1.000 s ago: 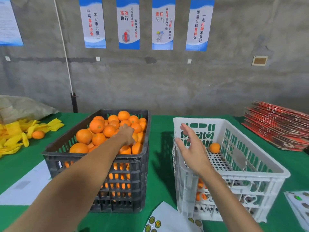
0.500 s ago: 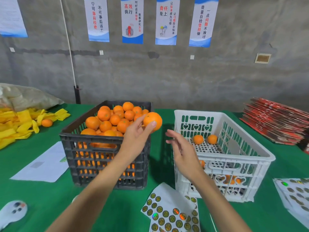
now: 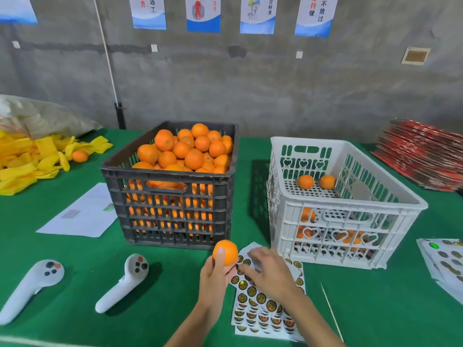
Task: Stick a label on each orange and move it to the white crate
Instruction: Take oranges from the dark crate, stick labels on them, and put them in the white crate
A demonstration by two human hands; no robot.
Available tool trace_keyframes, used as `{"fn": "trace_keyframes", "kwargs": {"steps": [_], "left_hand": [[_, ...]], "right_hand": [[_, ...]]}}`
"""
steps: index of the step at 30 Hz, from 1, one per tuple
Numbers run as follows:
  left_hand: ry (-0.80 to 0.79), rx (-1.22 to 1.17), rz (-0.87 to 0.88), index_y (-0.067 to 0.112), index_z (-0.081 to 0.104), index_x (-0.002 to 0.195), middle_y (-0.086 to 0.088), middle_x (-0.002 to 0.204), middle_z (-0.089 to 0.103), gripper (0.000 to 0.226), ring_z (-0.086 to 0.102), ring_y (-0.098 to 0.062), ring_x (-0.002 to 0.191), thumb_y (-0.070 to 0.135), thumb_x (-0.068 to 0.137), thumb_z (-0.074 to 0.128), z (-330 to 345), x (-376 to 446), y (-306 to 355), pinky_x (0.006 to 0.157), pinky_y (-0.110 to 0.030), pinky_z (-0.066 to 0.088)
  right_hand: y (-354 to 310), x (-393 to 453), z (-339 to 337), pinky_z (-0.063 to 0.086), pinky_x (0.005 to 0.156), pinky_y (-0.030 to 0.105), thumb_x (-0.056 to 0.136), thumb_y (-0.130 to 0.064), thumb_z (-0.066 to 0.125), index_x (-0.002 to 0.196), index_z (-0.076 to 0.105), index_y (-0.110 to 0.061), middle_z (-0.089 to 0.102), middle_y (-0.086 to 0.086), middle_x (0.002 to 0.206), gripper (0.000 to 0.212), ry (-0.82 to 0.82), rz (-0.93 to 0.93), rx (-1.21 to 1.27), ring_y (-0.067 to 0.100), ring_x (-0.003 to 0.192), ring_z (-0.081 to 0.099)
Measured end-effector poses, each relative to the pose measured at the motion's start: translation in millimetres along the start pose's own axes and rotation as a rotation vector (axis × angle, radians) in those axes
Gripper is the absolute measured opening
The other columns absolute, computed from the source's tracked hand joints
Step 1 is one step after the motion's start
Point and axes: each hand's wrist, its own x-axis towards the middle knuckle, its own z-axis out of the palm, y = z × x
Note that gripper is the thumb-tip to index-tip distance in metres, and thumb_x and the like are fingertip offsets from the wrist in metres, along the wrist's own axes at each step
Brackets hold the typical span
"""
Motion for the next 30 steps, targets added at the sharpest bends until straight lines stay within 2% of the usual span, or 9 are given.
{"fn": "trace_keyframes", "kwargs": {"steps": [3,8,14,17,19,21,23,26,30], "left_hand": [[-0.006,-0.017,-0.041,0.016,0.059,0.128,-0.004,0.109,0.080,0.038,0.074,-0.020,0.110,0.044,0.104,0.053,-1.1,-1.7,-7.2,0.116,-0.046,0.044],[0.012,0.010,-0.067,0.007,0.051,0.145,-0.014,0.126,0.072,0.054,0.072,-0.023,0.114,0.043,0.105,0.052,-0.4,-1.0,-9.8,0.116,-0.045,0.046],[0.027,0.056,-0.060,0.008,0.054,0.141,-0.013,0.128,0.071,0.054,0.072,-0.023,0.114,0.046,0.102,0.053,1.3,-2.8,-8.1,0.116,-0.048,0.045],[0.045,0.024,-0.077,0.013,0.053,0.138,-0.013,0.131,0.068,0.050,0.072,-0.023,0.113,0.047,0.102,0.054,1.8,-3.5,-7.7,0.116,-0.047,0.045],[0.049,0.012,-0.089,0.022,0.051,0.131,-0.012,0.131,0.068,0.042,0.073,-0.022,0.112,0.049,0.100,0.056,1.1,-4.9,-6.6,0.117,-0.046,0.044],[0.048,0.009,-0.089,0.027,0.048,0.127,-0.010,0.131,0.068,0.042,0.073,-0.020,0.112,0.053,0.096,0.058,1.5,-5.0,-5.0,0.116,-0.045,0.044],[0.057,-0.002,-0.075,0.026,0.047,0.129,-0.010,0.131,0.067,0.047,0.073,-0.020,0.111,0.053,0.092,0.060,3.4,-4.9,-2.4,0.114,-0.043,0.047],[0.050,-0.061,-0.051,0.022,0.051,0.132,-0.010,0.129,0.067,0.055,0.073,-0.021,0.109,0.051,0.087,0.063,7.3,-4.2,3.4,0.109,-0.042,0.051],[0.020,-0.188,-0.031,0.022,0.059,0.135,-0.014,0.126,0.070,0.037,0.075,-0.026,0.108,0.037,0.101,0.060,17.2,-1.6,16.8,0.090,-0.039,0.060]], "right_hand": [[3.3,-0.6,11.0,0.037,0.103,0.029,0.097,-0.056,0.057,0.122,0.068,-0.023,0.058,-0.012,0.127,0.043,0.023,-0.013,-0.076,0.013,0.118,0.049],[1.9,1.1,18.3,0.037,0.097,0.025,0.098,-0.046,0.060,0.122,0.071,-0.030,0.062,-0.014,0.120,0.031,0.139,-0.075,-0.080,0.012,0.110,0.051],[-2.1,-9.5,29.0,0.055,0.075,0.029,0.079,-0.029,0.085,0.099,0.080,-0.027,0.072,-0.011,0.094,0.020,0.316,-0.255,-0.289,0.017,0.079,0.063],[-4.9,-12.9,30.2,0.057,0.076,0.028,0.074,-0.021,0.089,0.095,0.080,-0.025,0.074,-0.011,0.097,0.023,0.363,-0.304,-0.297,0.016,0.081,0.066],[-7.9,-13.6,27.5,0.053,0.087,0.024,0.090,-0.020,0.077,0.099,0.078,-0.029,0.073,-0.018,0.105,0.013,0.399,-0.218,-0.098,0.008,0.094,0.065],[-14.9,-12.7,18.3,0.047,0.096,0.021,0.100,-0.024,0.064,0.099,0.076,-0.035,0.071,-0.025,0.110,0.016,0.390,-0.015,0.404,-0.004,0.107,0.062],[-23.1,-9.3,8.3,0.046,0.101,0.020,0.101,-0.025,0.063,0.099,0.078,-0.036,0.071,-0.024,0.115,0.019,0.302,0.092,0.808,-0.004,0.116,0.061],[-36.7,-9.1,-2.0,0.047,0.100,0.014,0.102,-0.024,0.061,0.104,0.079,-0.037,0.070,-0.019,0.124,0.023,0.207,0.017,0.929,0.000,0.122,0.060],[-47.8,-7.5,-15.0,0.049,0.099,0.018,0.103,-0.028,0.059,0.107,0.077,-0.043,0.069,-0.019,0.125,0.024,0.244,-0.021,0.957,0.001,0.122,0.061]]}}
